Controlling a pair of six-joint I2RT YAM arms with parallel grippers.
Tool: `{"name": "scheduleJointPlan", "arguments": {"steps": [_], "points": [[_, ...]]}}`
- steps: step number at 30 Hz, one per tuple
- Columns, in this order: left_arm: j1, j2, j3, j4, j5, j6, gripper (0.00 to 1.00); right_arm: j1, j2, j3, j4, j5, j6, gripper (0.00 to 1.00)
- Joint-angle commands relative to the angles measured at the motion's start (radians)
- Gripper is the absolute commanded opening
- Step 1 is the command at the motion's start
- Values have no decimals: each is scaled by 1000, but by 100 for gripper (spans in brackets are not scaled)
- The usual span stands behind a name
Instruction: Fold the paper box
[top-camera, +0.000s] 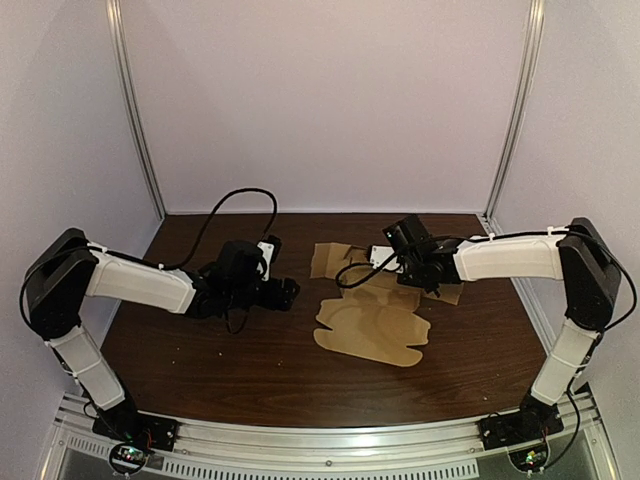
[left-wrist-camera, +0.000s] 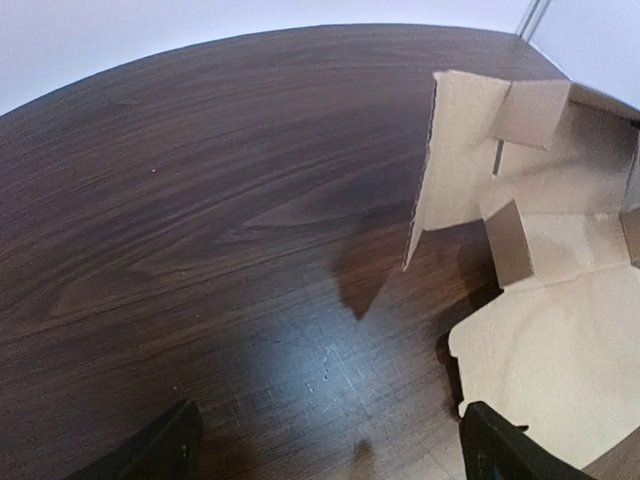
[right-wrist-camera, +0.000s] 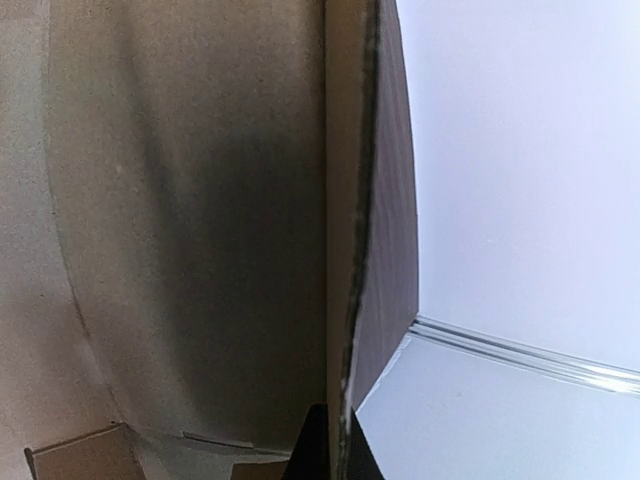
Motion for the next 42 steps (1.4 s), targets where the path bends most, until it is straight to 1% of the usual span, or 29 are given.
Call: {"name": "scheduleJointPlan", "arguments": {"steps": [1,2,3,4,5,7,11,14,16,19,21,24,26,27,28,29,32,35,37,40,42], "points": [[6,19,13,65,-58,25,94,25,-22,-95,309,129,-134,0],[11,40,34,59,-49,33,94,33,-28,-124,342,128,-144,0],[23,75,57,54,1,41,88,42,-32,-143,380,127,-153,0],[33,97,60,101,90,75,84,51,-31,-163,409,126,-169,0],[35,117,50,172,146,83,83,60,-27,-181,440,130,-187,0],[36,150,45,255,177,81,84,74,-13,-227,533,143,-247,0],[37,199,86,269,240,96,78,97,12,-319,721,150,-342,0],[37,217,96,280,284,123,70,111,25,-362,804,151,-383,0],[38,217,90,292,338,148,67,117,38,-388,865,154,-410,0],[39,197,73,276,441,183,67,122,58,-412,930,164,-441,0],[39,145,41,242,444,195,68,124,65,-429,977,166,-459,0],[50,22,-31,185,345,218,71,123,67,-443,1001,166,-470,0],[94,-25,-47,132,355,212,71,124,67,-449,1003,163,-472,0],[126,-31,-40,100,401,198,71,125,65,-452,1004,162,-474,0],[163,-26,-26,72,467,185,71,125,65,-456,1008,161,-475,0],[188,-18,-17,61,497,173,70,125,64,-458,1009,159,-476,0],[208,20,2,50,393,133,70,126,60,-461,1001,156,-471,0],[216,104,80,13,369,109,70,129,60,-460,984,158,-461,0],[216,152,117,29,412,106,70,131,60,-461,969,159,-456,0],[215,222,153,106,552,99,70,136,62,-462,950,161,-451,0],[210,253,168,136,607,93,71,137,65,-468,960,163,-456,0]]}}
